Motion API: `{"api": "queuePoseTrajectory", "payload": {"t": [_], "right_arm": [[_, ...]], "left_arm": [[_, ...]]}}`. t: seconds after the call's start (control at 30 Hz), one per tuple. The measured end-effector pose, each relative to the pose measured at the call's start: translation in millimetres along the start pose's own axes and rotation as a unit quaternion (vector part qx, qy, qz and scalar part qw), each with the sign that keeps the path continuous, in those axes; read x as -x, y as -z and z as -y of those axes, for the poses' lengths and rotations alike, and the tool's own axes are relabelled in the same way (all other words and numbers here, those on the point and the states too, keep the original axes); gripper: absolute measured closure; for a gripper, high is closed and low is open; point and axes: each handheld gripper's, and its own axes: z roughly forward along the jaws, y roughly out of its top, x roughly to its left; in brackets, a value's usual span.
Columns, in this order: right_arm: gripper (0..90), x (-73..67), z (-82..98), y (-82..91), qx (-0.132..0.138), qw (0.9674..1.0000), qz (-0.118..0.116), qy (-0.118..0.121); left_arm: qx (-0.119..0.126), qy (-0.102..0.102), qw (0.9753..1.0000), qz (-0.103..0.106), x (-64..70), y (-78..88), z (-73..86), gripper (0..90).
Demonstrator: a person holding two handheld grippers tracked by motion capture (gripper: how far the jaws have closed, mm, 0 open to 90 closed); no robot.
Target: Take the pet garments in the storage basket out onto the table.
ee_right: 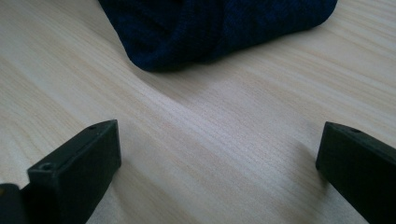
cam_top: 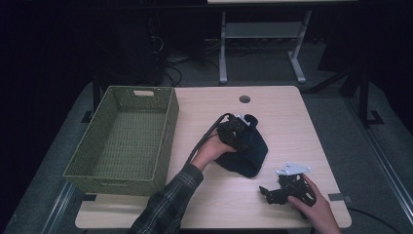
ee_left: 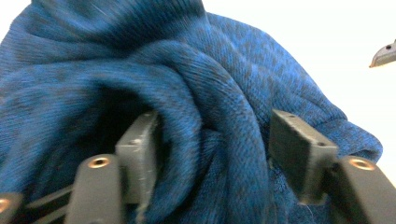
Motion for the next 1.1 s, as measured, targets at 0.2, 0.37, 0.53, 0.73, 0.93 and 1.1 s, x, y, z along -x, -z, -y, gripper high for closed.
{"api": "queuePoseTrajectory", "payload": {"t": [0.2, 0.37, 0.53, 0.73, 0.93, 1.1], "right_arm": [[0.0, 0.4, -0.1, 0.0, 0.0, 1.0, 0.001, 0.003], [0.0, 0.3, -0.1, 0.0, 0.0, 1.0, 0.001, 0.002], [0.0, 0.2, -0.1, 0.1, 0.0, 1.0, 0.001, 0.002], [0.0, -0.1, -0.1, 0.1, -0.001, 1.0, 0.0, 0.0], [0.0, 0.1, 0.0, 0.1, -0.001, 1.0, 0.0, 0.001], [0.0, 0.0, 0.0, 0.1, -0.001, 1.0, 0.0, 0.0]], "left_arm": [[0.016, 0.003, 0.9997, -0.016, -0.4, 14.4, 0.9, 16.0], [0.033, 0.005, 0.9992, -0.02, -1.5, 27.3, 4.5, 13.0], [0.055, 0.013, 0.9981, -0.025, -0.2, 40.0, 9.3, 13.0], [0.071, 0.017, 0.9969, -0.03, 0.0, 56.3, 19.5, 13.0], [0.085, 0.024, 0.9953, -0.039, 0.8, 71.4, 33.9, 12.9], [0.098, 0.039, 0.993, -0.052, 1.0, 85.1, 51.3, 12.9]]}}
